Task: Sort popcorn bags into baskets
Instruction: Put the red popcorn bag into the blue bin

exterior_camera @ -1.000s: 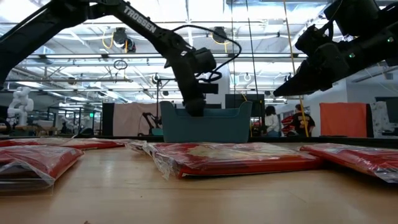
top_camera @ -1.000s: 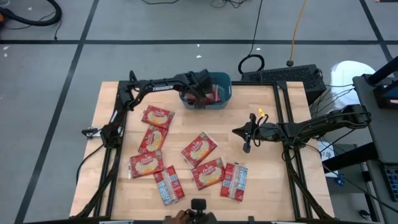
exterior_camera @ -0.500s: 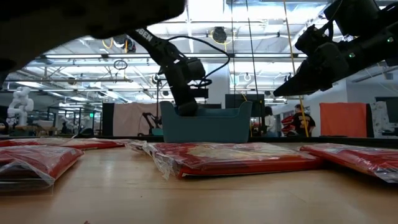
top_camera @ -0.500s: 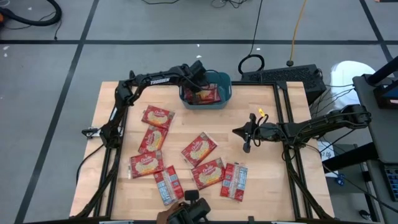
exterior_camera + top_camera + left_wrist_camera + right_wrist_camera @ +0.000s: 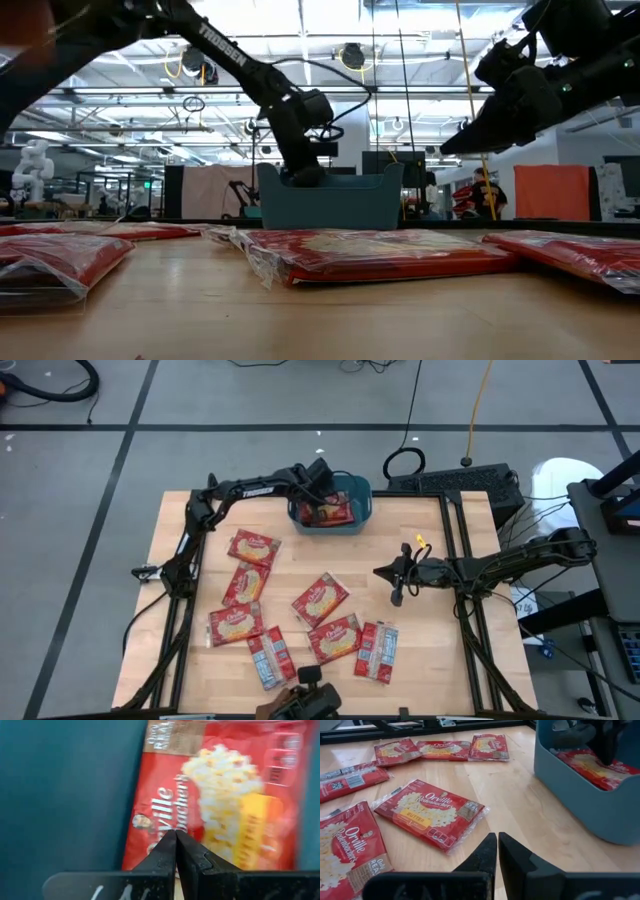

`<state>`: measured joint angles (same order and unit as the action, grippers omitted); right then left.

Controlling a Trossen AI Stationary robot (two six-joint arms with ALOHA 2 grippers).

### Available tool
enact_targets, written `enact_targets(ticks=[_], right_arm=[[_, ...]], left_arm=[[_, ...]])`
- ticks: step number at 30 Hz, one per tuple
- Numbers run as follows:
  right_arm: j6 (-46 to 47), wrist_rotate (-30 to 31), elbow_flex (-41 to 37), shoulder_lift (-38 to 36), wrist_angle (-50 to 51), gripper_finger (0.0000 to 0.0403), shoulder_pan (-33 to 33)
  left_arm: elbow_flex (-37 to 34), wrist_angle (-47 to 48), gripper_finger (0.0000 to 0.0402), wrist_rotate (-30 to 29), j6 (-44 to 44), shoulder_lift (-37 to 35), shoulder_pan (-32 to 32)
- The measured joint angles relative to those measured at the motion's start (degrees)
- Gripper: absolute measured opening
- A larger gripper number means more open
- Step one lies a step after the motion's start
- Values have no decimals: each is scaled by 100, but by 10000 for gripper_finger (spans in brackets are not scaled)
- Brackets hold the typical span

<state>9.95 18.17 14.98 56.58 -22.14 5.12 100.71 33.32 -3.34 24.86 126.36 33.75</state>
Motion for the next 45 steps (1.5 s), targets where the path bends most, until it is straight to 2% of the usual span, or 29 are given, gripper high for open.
enact_targets(ticks=[6,13,18,23,30,34,41,45], right_arm=[[301,-22,1,70,36,13,182],[910,-19,4,122,-20,13,818],[1238,306,7,122,-97,13,1386],[1421,710,4,127,-156,13,1856],[1321,904,5,224,-328,13,2051],[969,906,4,420,-506,13,2004],[389,905,4,894,-991,13,1895],[147,897,4,1184,-1275,13,1824]], left_arm=[[-1,488,10,31,-307,-749,-323],[-141,1131,10,101,-710,-1773,-1020],[-1096,792,10,59,-900,-2570,-1911],[-2423,-201,10,-465,-1412,-3358,-3028],[-3965,-1385,10,-1153,-2754,-3807,-4304],[-4560,-1917,10,-1520,-3709,-3805,-4695],[-5253,-2361,13,-1735,-5159,-3807,-5152],[-5543,-2439,48,-1731,-5763,-3799,-5359]])
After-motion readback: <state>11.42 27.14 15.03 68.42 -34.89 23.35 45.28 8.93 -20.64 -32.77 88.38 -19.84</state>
